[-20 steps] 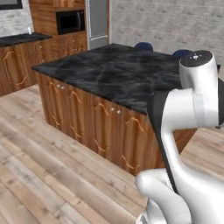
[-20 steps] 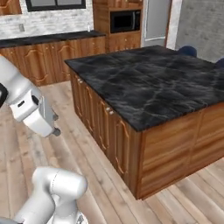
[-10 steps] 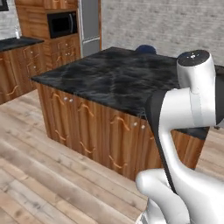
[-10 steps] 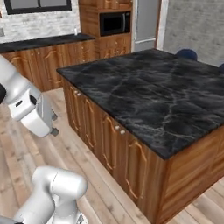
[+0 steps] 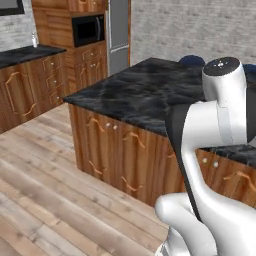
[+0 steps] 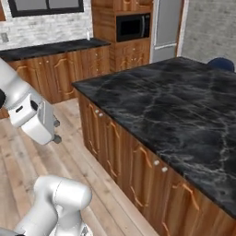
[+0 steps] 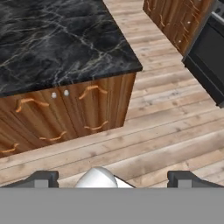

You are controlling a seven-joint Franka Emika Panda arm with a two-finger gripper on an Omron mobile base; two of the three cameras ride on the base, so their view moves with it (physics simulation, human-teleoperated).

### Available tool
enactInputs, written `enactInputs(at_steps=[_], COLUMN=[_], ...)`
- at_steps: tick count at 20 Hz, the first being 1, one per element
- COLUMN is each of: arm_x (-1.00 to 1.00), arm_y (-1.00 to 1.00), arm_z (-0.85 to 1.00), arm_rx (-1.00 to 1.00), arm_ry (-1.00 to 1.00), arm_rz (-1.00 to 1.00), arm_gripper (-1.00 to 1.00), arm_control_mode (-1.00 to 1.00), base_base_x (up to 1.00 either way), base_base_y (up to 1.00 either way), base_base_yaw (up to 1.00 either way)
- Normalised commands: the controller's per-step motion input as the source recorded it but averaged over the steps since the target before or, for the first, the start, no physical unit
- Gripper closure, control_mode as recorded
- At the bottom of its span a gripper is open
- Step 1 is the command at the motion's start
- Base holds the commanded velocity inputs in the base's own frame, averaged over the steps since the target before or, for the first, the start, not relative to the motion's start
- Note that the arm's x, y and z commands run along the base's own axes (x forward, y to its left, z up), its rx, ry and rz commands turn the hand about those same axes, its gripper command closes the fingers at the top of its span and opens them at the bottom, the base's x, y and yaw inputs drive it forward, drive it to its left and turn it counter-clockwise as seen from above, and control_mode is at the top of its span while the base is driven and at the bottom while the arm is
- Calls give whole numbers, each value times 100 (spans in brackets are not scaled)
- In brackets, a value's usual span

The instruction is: Close all open cabinet doors.

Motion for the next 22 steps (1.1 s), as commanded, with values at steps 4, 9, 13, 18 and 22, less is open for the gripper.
enactInputs(at_steps=[4,9,13,18,22], arm_x=[0,0,0,0,0], arm_y=[0,0,0,0,0], arm_z=[0,0,0,0,0], arm_rx=[0,0,0,0,0], arm_ry=[0,0,0,0,0], arm_rz=[0,0,0,0,0], arm_gripper=[-100,-100,-100,-100,-100], arm_control_mode=[100,100,100,100,100], base_base_x=[100,100,100,100,100], base_base_y=[100,100,100,100,100], base_base_yaw=[0,0,0,0,-3])
